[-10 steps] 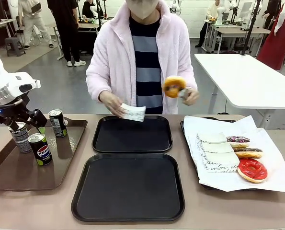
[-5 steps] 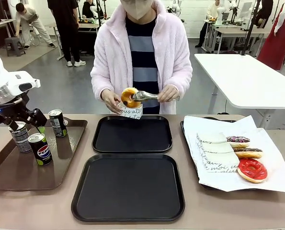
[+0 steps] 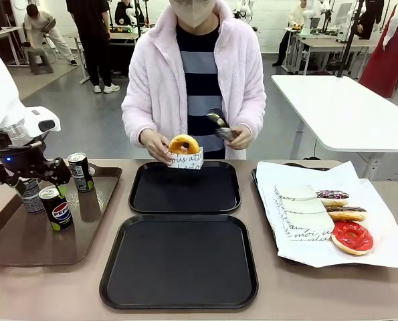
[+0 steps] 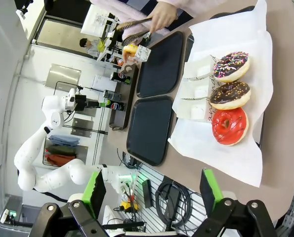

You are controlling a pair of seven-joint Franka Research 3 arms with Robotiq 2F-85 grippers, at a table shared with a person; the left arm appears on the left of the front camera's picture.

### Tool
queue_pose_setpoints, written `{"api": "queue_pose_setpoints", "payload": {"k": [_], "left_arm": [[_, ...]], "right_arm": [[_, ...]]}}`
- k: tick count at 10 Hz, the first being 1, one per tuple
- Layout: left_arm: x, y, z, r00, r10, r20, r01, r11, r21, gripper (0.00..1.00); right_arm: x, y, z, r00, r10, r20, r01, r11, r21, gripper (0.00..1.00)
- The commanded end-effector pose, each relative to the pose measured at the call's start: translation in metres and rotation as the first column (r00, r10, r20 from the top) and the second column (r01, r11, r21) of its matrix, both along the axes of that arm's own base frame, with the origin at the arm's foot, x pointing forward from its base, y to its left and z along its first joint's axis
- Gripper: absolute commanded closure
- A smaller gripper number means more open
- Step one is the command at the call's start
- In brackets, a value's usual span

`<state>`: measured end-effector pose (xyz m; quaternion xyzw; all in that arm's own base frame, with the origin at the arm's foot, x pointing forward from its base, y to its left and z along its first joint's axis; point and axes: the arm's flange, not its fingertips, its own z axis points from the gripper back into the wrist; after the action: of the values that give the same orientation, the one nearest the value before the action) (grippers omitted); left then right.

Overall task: Set up donuts and drinks on trays.
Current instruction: Pick up one Pepsi coke and place it on the Flat Tray.

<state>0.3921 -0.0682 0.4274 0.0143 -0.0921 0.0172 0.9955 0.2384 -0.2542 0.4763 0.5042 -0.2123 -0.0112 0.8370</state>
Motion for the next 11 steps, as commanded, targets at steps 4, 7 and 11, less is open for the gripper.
{"api": "queue_pose_setpoints", "payload": {"k": [4,7,11], "left_arm": [[0.024,-0.008,-0.021,0.996,0.085,-0.009,-0.086,0.996,-0.012,0.00],[0.037,0.001,-0.033,0.996,0.083,-0.023,-0.084,0.996,-0.019,0.00],[0.041,0.007,-0.043,0.993,0.093,-0.077,-0.093,0.996,0.000,0.00]], "right_arm": [[0.001,-0.002,-0.001,1.000,0.001,0.022,-0.001,1.000,0.018,0.00],[0.001,-0.002,-0.001,1.000,0.001,0.022,-0.001,1.000,0.018,0.00],[0.001,-0.002,-0.001,1.000,0.001,0.022,-0.001,1.000,0.018,0.00]]}}
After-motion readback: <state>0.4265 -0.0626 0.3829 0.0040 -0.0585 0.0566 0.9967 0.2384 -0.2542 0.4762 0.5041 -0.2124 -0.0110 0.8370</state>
